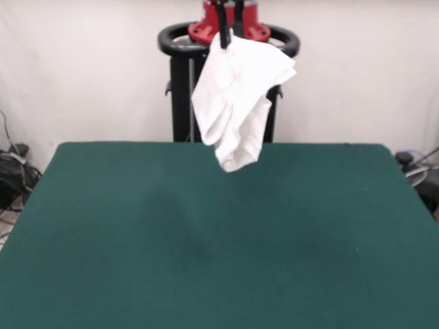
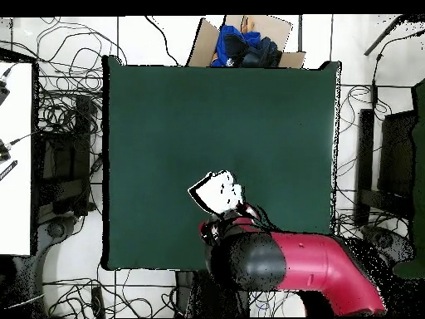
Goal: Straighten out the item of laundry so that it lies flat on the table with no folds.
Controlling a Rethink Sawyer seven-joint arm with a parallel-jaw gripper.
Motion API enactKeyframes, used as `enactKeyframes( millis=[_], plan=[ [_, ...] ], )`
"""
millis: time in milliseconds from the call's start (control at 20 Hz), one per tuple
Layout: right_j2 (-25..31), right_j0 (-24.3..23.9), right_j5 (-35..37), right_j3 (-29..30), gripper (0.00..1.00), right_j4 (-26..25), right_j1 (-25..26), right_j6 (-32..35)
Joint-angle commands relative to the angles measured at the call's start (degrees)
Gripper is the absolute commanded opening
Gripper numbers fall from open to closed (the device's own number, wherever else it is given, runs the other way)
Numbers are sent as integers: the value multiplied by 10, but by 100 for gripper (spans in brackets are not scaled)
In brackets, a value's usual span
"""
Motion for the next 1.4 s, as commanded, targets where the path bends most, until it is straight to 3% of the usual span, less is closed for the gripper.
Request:
enactKeyframes(
  millis=[50,100,150,200,300,400,550,700,800,850,900,1100,1150,1300,1400],
  plan=[
    [-21,58,-12,-30,0,-97,63,49],
    [15,25,4,-10,0,-28,43,-4],
    [17,25,0,-9,0,-27,41,-4],
    [-37,77,-24,-41,0,-125,83,70],
    [-118,155,-57,-92,0,-255,152,177],
    [-158,184,-85,-106,0,-286,174,209],
    [-180,189,-108,-106,0,-289,171,196],
    [-135,143,-75,-81,0,-209,141,119],
    [-176,185,-81,-106,0,-247,147,164],
    [-170,180,-74,-103,0,-238,147,154],
    [-126,138,-84,-73,0,-182,133,109],
    [-157,169,-81,-87,0,-202,136,131],
    [-114,130,-76,-59,0,-142,111,88],
    [-171,182,-66,-95,0,-197,129,133],
    [-52,74,-46,-27,0,-45,70,16]
  ],
)
